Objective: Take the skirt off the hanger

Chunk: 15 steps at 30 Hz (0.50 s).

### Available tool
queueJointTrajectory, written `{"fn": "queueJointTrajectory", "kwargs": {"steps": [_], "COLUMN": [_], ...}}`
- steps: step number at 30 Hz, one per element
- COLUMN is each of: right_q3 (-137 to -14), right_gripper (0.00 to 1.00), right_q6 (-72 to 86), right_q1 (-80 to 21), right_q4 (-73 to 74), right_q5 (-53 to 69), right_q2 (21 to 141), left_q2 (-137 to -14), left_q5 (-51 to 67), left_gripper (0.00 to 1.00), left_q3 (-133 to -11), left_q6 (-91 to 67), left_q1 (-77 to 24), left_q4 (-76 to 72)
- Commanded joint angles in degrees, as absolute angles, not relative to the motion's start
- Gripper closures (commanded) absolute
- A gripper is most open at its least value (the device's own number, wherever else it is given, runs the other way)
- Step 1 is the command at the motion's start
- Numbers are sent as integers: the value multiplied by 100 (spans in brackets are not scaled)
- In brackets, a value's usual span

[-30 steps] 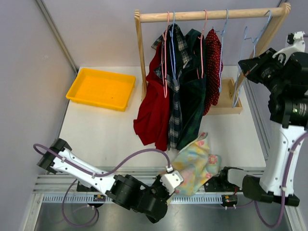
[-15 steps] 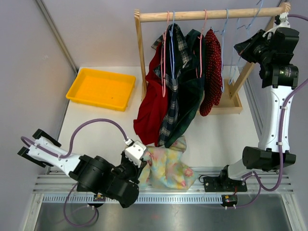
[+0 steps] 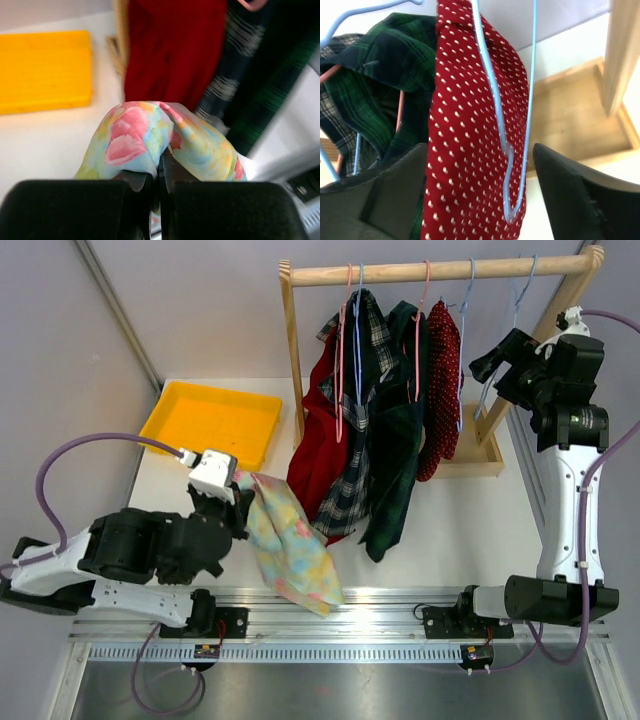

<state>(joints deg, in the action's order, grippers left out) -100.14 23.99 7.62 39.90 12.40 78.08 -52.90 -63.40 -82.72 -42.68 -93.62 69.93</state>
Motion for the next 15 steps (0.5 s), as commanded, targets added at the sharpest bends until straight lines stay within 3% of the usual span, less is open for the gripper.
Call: {"fn": "queueJointTrajectory", "kwargs": {"steps": [1,4,7,13,15], "right_q3": [-9835,-9563,-9072,-8139,-7937], "right_gripper": [0,0,1,0,1], "right_q6": [2189,2276,2425,2795,2812], "right_q1": [773,773,773,773,765], "right_q4": [3893,3929,3727,3261,3217], "right_q5": [836,800,922,1327,1336], "right_q2": [7260,6953,6540,5854,5775], "left_q2": [-5300,-5413,-5860,-6924,-7705], "left_q5": [-6214,-5750,-4890,-3545,-3175], "left_gripper": [100,100,100,100,100], "left_q3": [-8621,-8780,-9210,-10650,-11717], "left_q6": [-2051,-882,-117,-164,-482], "left_q1": [-8519,-7544,-5913,-3162,-2543], "left_q4": [5453,4662,4334,3719,3761]}}
